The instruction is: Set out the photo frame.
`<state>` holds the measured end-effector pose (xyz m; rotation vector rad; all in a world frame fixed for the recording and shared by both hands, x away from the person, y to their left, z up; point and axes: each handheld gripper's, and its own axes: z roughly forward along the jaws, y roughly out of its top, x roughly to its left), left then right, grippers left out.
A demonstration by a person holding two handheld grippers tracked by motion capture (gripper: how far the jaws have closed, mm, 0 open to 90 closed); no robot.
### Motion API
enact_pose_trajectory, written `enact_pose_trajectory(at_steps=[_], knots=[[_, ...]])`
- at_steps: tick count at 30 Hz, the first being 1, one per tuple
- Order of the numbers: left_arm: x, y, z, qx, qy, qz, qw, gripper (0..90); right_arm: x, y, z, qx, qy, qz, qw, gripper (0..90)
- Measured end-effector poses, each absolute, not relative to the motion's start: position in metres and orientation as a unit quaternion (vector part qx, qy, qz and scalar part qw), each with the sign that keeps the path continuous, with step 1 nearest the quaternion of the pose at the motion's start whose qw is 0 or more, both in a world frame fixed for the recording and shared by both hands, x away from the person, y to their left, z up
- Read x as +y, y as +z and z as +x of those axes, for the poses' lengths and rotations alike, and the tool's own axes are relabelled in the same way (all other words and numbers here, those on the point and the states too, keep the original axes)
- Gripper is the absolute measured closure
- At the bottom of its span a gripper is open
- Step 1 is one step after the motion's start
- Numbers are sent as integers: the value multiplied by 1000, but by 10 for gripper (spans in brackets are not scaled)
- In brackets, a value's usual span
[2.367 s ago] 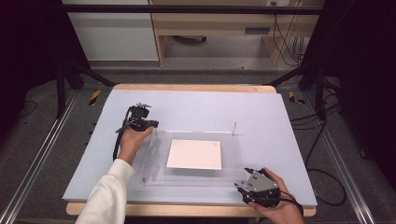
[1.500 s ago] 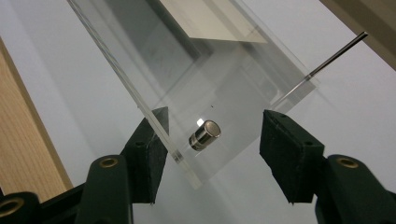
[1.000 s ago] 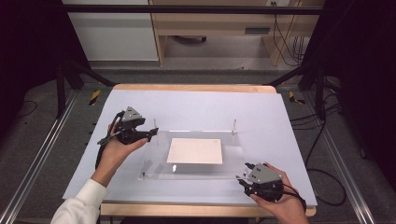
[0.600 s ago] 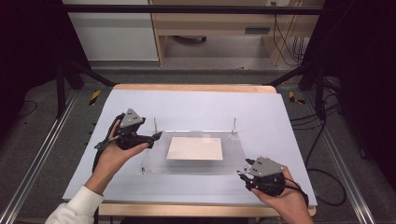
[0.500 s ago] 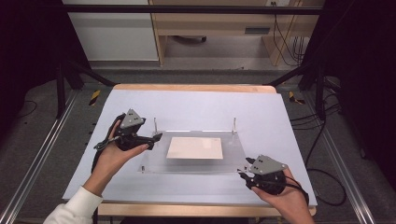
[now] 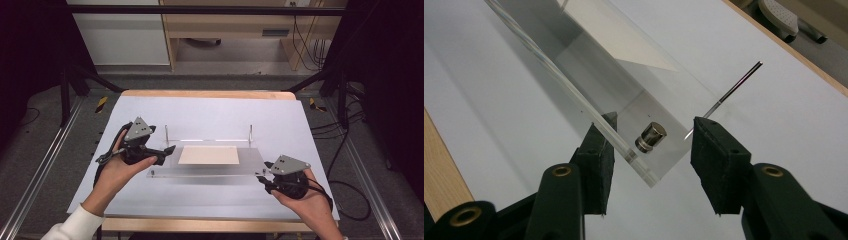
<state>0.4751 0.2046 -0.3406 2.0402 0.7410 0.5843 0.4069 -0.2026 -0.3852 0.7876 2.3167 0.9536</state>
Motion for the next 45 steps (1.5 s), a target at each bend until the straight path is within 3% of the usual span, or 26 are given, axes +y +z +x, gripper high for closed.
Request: enact_pose_trajectory(at_steps=[16, 21, 35, 45], knots=[[196, -330, 456, 258, 223, 839, 424, 132, -205, -372, 418, 849, 357, 304, 244, 543], [189, -325, 448, 215, 236, 863, 391, 152, -206, -369, 422, 847, 360, 309, 239, 543], [175, -335, 422, 123, 270, 900, 319, 303, -207, -363, 428, 846, 364, 317, 228, 543], [174, -341, 424, 126, 272, 900, 317, 440, -207, -359, 432, 844, 365, 321, 224, 545]])
